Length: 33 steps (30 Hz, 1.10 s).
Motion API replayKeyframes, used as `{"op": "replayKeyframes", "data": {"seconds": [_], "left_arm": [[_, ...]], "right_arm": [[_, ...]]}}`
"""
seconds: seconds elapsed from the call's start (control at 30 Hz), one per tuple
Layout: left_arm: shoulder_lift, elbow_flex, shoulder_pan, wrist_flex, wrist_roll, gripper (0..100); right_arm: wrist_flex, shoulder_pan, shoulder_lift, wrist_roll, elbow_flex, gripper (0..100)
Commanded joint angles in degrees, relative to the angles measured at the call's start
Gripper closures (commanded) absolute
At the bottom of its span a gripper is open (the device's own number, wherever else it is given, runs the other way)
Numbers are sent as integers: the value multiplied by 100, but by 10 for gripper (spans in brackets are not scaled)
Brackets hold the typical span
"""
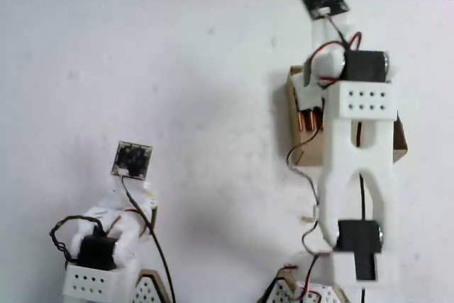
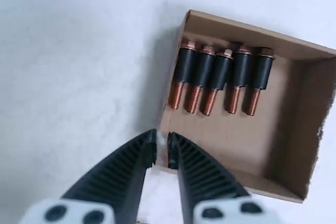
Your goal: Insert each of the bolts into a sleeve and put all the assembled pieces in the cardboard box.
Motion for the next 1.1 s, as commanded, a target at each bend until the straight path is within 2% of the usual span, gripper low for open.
{"op": "replayKeyframes", "data": {"seconds": [0.0, 0.17, 0.4, 0.73, 1.07], "left_arm": [[13, 9, 40, 44, 9, 977], [13, 9, 40, 44, 9, 977], [13, 9, 40, 44, 9, 977], [13, 9, 40, 44, 9, 977], [13, 9, 40, 44, 9, 977]], "right_arm": [[347, -409, -699, 35, -264, 978], [470, -725, -1745, -193, -9, 979], [435, -1103, -3618, -264, 1275, 978], [-101, -1103, -5842, -281, 3051, 978], [-233, -1086, -7116, -281, 4229, 978]]}}
